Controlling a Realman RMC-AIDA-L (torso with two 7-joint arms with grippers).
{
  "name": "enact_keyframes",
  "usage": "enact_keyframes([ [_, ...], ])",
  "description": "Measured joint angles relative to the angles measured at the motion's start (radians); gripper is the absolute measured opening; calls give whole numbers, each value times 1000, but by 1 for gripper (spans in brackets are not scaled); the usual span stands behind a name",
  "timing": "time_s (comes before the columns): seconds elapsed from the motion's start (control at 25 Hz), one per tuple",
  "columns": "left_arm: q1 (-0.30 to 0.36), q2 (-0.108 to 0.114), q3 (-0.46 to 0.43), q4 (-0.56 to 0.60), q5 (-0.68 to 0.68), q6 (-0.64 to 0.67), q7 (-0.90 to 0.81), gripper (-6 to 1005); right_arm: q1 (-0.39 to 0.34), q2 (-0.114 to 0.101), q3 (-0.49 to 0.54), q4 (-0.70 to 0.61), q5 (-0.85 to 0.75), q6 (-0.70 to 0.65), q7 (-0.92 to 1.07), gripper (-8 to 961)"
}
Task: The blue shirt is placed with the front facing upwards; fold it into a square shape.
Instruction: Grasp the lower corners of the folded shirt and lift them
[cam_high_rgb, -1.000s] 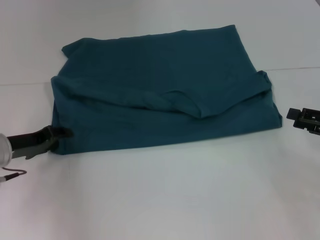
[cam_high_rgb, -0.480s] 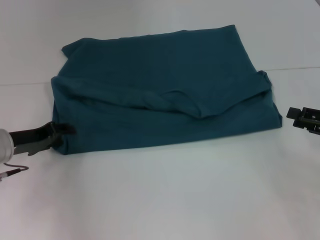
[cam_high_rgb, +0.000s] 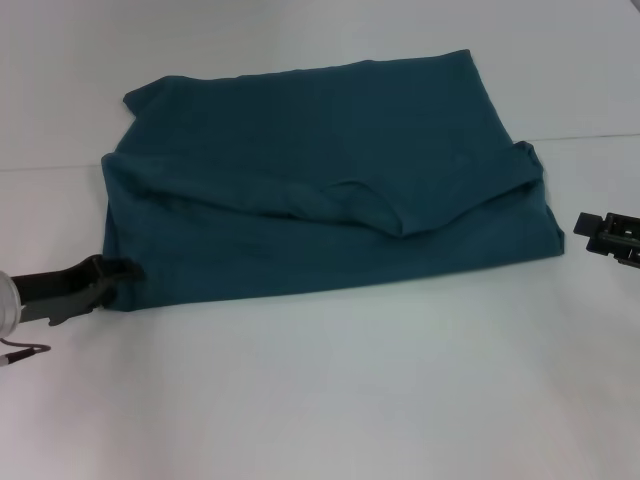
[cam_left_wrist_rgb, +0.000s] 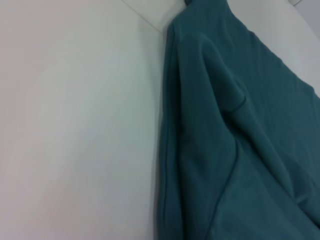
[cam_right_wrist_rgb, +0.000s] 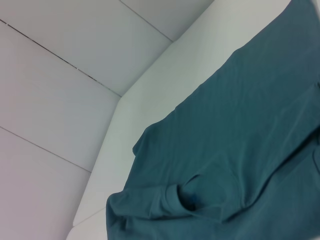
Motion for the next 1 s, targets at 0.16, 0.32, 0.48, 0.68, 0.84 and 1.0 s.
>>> enact_keyframes([
  [0.16,-7,0,8,-4,8,4,-1,540,0,0,0,0,0,0,-1,583],
  [0.32,-18,-1,12,-4,8,3,5,540,0,1,0,0,0,0,-2,583],
  [0.48,-28,0,16,-4,8,1,5,539,0,2,0,0,0,-1,-3,583],
  [0.68,-29,0,20,6,8,-3,3,539,-1,3,6,0,0,-3,-3,583],
  [0.84,-8,-2,11,37,3,6,-11,539,-2,2,10,0,0,-4,-4,583],
  [1.0,28,-5,9,78,5,38,-75,539,-2,1,11,0,0,-4,-3,583],
])
